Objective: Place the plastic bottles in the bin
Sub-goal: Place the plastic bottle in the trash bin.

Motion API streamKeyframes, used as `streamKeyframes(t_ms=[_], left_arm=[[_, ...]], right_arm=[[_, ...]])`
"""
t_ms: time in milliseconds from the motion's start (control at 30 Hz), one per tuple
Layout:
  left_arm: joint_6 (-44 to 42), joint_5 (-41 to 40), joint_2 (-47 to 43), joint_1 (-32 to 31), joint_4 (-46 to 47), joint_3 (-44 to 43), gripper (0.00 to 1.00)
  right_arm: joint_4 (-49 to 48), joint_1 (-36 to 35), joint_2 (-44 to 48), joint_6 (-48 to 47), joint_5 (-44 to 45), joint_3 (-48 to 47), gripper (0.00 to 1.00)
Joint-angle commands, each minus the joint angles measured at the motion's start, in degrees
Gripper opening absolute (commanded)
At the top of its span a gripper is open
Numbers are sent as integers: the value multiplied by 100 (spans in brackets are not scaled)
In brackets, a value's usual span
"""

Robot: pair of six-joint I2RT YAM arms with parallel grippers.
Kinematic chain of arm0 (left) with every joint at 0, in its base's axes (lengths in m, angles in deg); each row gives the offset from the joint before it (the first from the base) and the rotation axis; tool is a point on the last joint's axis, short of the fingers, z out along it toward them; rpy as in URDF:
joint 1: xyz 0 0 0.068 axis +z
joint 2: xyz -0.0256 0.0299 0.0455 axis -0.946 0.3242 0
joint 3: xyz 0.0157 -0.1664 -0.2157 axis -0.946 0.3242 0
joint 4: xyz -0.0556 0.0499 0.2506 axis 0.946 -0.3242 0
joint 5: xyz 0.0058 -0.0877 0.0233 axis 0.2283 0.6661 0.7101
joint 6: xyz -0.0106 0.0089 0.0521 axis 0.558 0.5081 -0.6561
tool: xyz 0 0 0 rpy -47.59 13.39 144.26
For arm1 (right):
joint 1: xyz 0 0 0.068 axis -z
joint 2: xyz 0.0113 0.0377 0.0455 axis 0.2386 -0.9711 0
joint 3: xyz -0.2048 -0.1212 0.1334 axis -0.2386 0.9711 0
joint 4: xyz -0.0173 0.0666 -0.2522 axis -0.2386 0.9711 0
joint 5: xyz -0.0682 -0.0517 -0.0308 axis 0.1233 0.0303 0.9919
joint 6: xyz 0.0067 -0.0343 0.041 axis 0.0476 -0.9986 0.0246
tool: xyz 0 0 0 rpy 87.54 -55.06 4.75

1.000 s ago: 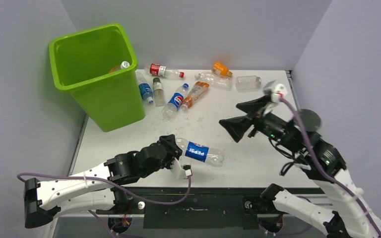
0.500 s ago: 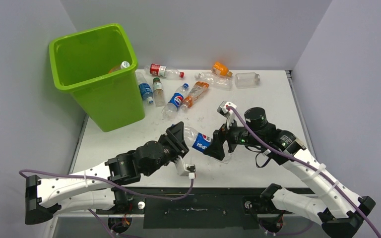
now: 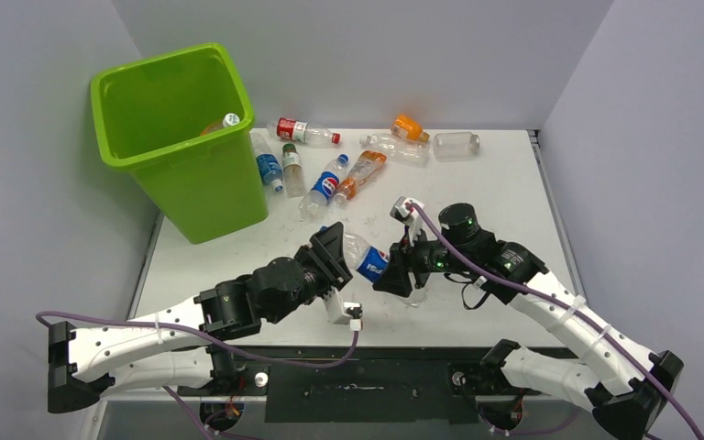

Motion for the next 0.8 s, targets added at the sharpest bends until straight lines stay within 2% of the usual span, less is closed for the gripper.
streamKeyframes(t_ms=[0,33,67,200,300,367,433,533,633,767], left_arm=[[548,236,-199,-32,659,-363,49],[691,249,-237,-32,707,-340,86],[855,240,-278,-32,761,-306,98],[1556,70,-485,-25,989,-19,96],[2646,-143,-685,-32,1579,311,96],[4002,-151,-769,-32,1557,251,96],[6116,-15,-678,-21,1191,-144,96],[8370,451,-452,132,824,-770,96],[10185,1769,-377,683,1635,-813,96],[12312,2995,-140,1957,2550,-1024,96]], right_arm=[[-526,-1,305,57,429,-9,45],[-620,-3,412,97,514,16,43],[-735,3,535,130,627,48,41],[-1357,5,1271,307,1363,305,40],[-2023,2,2005,520,2054,780,42],[-2468,-3,2503,636,2312,1144,43],[-2781,1,2790,749,2488,1428,43],[-3084,-1,2983,842,2591,1746,42],[-3311,-2,3070,947,2540,1981,42],[-3617,-2,3131,1033,2467,2124,42]])
